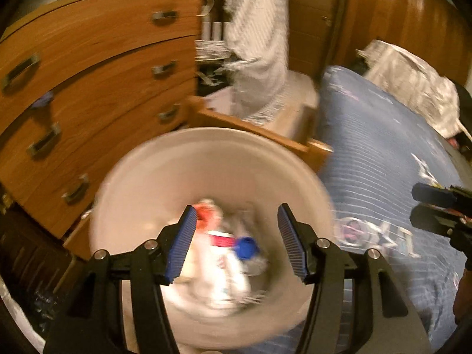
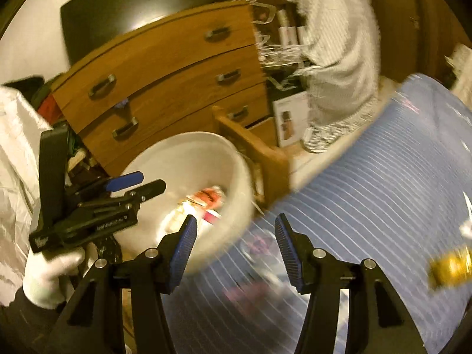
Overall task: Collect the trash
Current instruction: 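Move both open tools back over the bedspread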
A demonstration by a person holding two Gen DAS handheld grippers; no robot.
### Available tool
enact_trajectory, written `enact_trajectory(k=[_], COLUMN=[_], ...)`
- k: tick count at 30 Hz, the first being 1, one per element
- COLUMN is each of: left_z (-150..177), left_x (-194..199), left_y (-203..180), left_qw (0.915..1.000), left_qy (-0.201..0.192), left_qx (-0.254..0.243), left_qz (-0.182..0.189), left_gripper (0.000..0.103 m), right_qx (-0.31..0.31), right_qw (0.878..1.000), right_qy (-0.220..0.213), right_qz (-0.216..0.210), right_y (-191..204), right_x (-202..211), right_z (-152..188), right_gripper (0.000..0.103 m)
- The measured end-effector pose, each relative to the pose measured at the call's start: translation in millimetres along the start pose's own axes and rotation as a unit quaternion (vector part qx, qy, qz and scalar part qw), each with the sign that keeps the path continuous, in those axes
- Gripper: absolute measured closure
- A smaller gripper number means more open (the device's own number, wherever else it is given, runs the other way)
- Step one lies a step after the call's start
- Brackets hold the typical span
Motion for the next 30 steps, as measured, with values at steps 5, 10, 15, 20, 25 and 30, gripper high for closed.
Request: enact_trajectory(k=[5,10,15,20,25,30], left_z=[15.7,40.3,65.0,91.6,113.0,121.8], left_x=[-6.1,-7.8,-4.6,-2.6,-2.6,-9.1], left_y=[-93.0,-199.9,-291.9,-369.2,-411.6,-423.8], left_qw=[0.9966,0.9848,0.9694,0.9531,0.9423,0.9397], left_qy=[0.015,0.032,0.048,0.069,0.091,0.109], left_qx=[-0.059,-0.127,-0.176,-0.213,-0.227,-0.222], left_qz=[0.056,0.114,0.164,0.204,0.229,0.236], left_gripper=[0.048,0.048,0.048,0.048,0.043,0.042], right_qx=[-0.062,-0.123,-0.184,-0.208,-0.149,-0.116], right_qw=[0.996,0.982,0.960,0.947,0.958,0.974], right_qy=[-0.025,-0.036,-0.048,-0.031,0.001,0.004], right_qz=[0.056,0.138,0.207,0.241,0.246,0.193], right_y=[-107.5,-228.4,-340.2,-428.3,-473.0,-490.0], right_x=[65.5,148.3,224.5,254.2,249.3,238.0], right_z=[74.2,164.9,240.2,290.0,294.2,272.7], right_gripper=[0.046,0.046,0.046,0.046,0.024,0.017])
Point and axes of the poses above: each gripper's, at about its wrist camera, not at the fingertips, and x roughly against the way its jaws point, y to its left, z to its underside, the point moved 10 cm from there along -x, roughly the way its jaws point, and after that the axes turned 2 degrees about y, right-handed, at the moved point
